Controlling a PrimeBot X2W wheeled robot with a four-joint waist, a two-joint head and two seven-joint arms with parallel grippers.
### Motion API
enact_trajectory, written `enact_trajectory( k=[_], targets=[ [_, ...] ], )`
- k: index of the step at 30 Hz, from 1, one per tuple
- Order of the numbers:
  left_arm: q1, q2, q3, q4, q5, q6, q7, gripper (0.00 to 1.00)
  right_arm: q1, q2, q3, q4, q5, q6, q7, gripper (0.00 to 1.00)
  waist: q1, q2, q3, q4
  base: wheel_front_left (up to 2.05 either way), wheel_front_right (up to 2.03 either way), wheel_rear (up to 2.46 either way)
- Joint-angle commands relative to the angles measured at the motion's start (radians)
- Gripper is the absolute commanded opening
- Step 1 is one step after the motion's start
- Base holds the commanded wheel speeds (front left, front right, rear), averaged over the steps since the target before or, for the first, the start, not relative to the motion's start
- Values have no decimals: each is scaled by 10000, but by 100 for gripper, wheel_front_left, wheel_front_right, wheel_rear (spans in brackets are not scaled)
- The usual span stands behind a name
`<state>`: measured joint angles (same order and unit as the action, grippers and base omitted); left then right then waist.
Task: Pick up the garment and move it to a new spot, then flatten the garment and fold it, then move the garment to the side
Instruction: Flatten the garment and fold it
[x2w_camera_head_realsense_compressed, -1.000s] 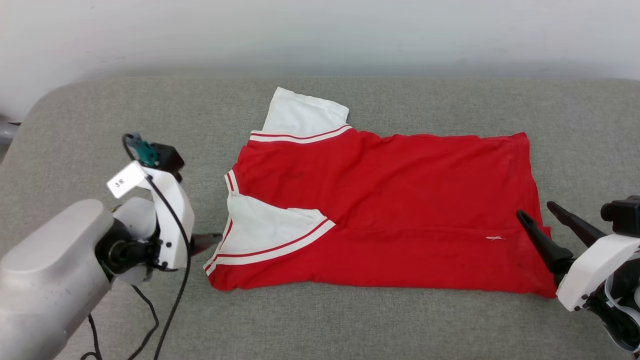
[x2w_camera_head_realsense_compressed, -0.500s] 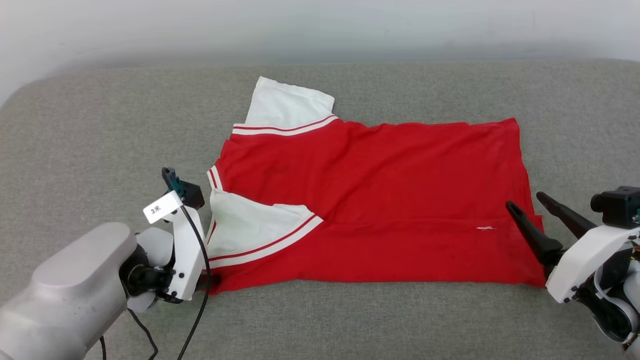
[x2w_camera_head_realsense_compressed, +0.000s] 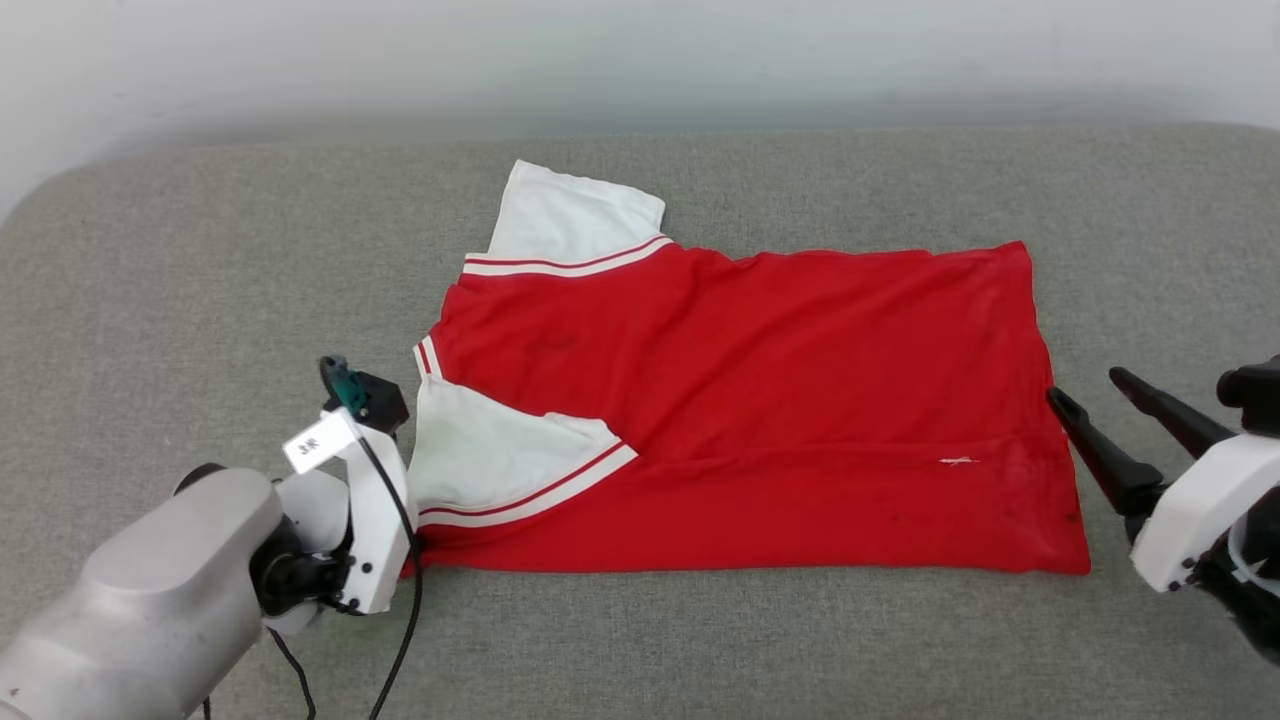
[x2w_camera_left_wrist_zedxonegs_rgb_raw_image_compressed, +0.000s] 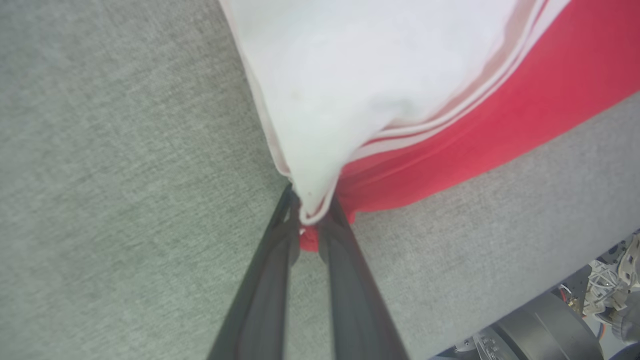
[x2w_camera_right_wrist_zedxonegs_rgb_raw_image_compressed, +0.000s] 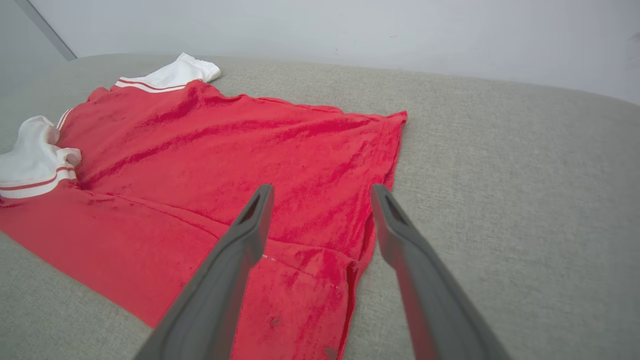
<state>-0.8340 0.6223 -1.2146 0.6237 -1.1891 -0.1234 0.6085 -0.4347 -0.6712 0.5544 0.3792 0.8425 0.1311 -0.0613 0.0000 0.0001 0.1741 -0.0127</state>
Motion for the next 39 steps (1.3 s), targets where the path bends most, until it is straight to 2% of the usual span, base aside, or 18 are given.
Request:
enact_trajectory(
  k=[1,4,9,14,18,23,31,37,38,39],
  targets=[
    [275,-152,-102,-3,67,-18,-19,0,-173,-75,-22,-51,-21,-8,34,100,0,-1,-56,37,0,0,0],
    [102,36,-71,-351,146,-54,-352,0,-230,-520,96,-234,-154,-10,680,100,0,-1,-185,94,0,0,0],
    [29,371,152,-1136,128,-55,-1030,0,-242,-1439,410,-974,314,-10,2887,100,0,-1,-384,207,0,0,0],
    [41,565,142,-1659,232,-36,-1166,0,-115,-1765,505,-1202,616,-10,4859,100,0,-1,-334,297,0,0,0],
    [-78,606,121,-1924,366,51,-1219,0,-21,-1413,361,-960,721,-10,5574,100,0,-1,-170,396,0,0,0],
    [-214,557,106,-2102,528,97,-1259,0,-160,-868,315,-389,367,-10,5862,100,0,-1,92,501,0,0,0],
    [-323,483,104,-2134,693,114,-1405,0,6,1,836,723,-213,-8,5791,100,0,-1,460,627,0,0,0],
    [-64,439,142,-1961,516,91,-1601,0,252,385,1169,1081,7,-2,5602,100,0,-1,479,581,0,0,0],
    [-22,435,150,-1922,498,89,-1651,0,242,342,1177,1031,50,8,5472,33,0,-1,447,563,0,0,0],
    [19,433,152,-1901,484,84,-1687,0,213,256,1161,968,52,7,5328,0,0,-1,402,546,0,0,0]
  ],
)
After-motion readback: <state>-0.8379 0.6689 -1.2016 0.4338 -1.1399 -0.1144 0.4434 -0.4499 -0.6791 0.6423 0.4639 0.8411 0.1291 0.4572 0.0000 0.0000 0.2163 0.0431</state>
